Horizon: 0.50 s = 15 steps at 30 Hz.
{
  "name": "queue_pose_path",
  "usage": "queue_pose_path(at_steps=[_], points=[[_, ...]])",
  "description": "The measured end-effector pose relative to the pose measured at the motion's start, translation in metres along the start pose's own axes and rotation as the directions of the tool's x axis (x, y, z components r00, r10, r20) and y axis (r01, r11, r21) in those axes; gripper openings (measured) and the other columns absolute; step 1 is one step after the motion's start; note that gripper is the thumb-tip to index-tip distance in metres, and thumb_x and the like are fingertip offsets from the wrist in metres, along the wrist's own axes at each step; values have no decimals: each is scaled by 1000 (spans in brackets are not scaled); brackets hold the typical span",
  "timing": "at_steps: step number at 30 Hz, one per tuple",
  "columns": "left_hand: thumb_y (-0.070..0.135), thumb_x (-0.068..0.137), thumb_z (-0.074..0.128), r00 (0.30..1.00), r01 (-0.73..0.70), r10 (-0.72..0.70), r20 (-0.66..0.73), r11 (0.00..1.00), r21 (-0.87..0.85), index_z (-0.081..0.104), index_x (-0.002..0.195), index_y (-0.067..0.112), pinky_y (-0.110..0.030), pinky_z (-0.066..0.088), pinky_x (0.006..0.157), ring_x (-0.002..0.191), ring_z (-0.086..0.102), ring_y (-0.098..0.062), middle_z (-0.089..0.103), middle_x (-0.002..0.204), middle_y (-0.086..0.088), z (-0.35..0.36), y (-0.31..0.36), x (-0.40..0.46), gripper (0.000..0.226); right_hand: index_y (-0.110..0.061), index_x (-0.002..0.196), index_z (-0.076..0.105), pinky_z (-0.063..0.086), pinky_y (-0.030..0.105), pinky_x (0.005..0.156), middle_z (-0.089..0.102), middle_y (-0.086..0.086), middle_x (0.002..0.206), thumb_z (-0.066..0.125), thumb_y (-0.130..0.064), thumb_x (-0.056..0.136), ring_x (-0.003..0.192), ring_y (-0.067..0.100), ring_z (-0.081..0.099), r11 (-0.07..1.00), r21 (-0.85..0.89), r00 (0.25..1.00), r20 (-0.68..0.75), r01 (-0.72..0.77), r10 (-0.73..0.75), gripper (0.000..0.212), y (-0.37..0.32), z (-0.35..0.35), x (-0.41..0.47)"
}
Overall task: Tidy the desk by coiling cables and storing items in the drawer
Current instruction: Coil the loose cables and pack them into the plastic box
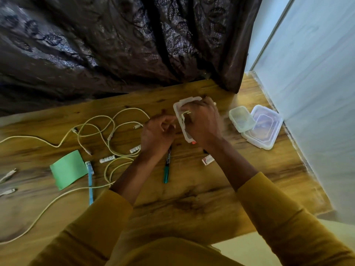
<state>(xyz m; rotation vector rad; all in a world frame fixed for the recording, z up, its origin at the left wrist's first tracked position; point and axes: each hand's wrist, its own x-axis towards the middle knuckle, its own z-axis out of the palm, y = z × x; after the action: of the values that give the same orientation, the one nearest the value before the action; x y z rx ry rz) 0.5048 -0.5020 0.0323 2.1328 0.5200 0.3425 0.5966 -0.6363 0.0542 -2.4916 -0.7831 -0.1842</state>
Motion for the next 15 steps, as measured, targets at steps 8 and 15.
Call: queue_pose_path(at_steps=[8,15], points=[[16,91,72,985,155,-144,-98,982,107,79,111,31,-4,43,73,93,67,4,77,108,17,-60,-49,-39,26,-20,109,78,43,28,82,77,-1,104,73,-19,86,106,22,62,992,115,996,61,58,-66,23,-72,25,-34],[21,91,73,960,252,-216,-178,944,214,79,113,30,-27,54,85,100,74,-8,79,109,11,-127,-106,-81,25,-27,120,73,52,35,90,75,-1,118,67,-21,94,115,23,66,994,105,970,233,44,-68,28,-127,65,-51]])
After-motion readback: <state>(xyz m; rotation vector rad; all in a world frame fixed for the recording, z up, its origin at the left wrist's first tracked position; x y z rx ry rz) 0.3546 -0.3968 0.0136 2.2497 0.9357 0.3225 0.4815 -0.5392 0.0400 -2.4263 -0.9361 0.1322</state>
